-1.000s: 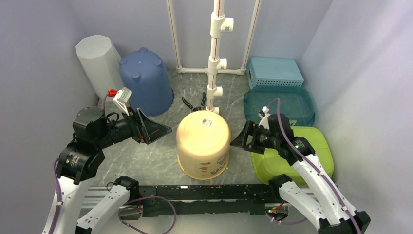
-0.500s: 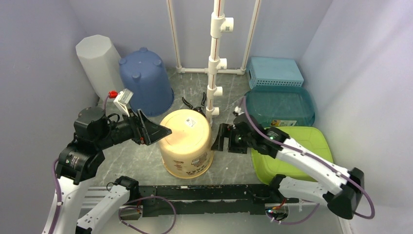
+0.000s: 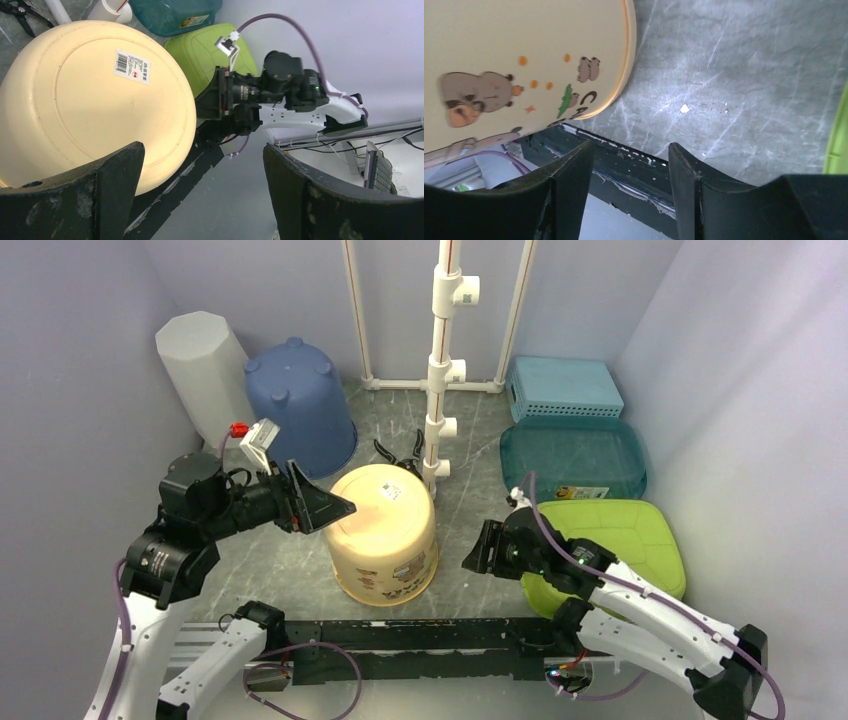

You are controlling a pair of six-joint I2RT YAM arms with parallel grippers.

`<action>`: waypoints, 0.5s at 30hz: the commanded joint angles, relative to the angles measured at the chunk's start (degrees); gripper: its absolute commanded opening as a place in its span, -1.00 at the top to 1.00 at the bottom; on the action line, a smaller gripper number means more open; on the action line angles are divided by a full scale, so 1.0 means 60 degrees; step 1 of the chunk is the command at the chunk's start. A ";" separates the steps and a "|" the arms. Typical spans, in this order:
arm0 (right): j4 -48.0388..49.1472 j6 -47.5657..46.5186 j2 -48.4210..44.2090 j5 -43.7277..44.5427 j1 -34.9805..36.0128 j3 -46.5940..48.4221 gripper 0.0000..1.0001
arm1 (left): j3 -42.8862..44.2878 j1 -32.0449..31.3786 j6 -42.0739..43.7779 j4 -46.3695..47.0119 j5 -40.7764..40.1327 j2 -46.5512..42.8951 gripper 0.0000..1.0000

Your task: Turn the large container upside down

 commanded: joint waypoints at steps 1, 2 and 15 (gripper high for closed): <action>0.2536 0.0820 0.0009 -0.0659 0.0006 -0.0848 -0.14 | 0.0197 -0.0015 0.0268 0.0301 0.0386 0.0227 -0.87; 0.2855 0.0830 0.0238 -0.0670 0.0012 -0.0859 -0.12 | 0.0290 -0.0015 0.0372 0.0171 0.0406 0.0341 -0.87; 0.5340 0.0180 0.6206 -0.1252 0.1868 0.2914 -0.07 | 0.0759 -0.0013 0.0416 -0.0217 0.0092 0.0590 -0.88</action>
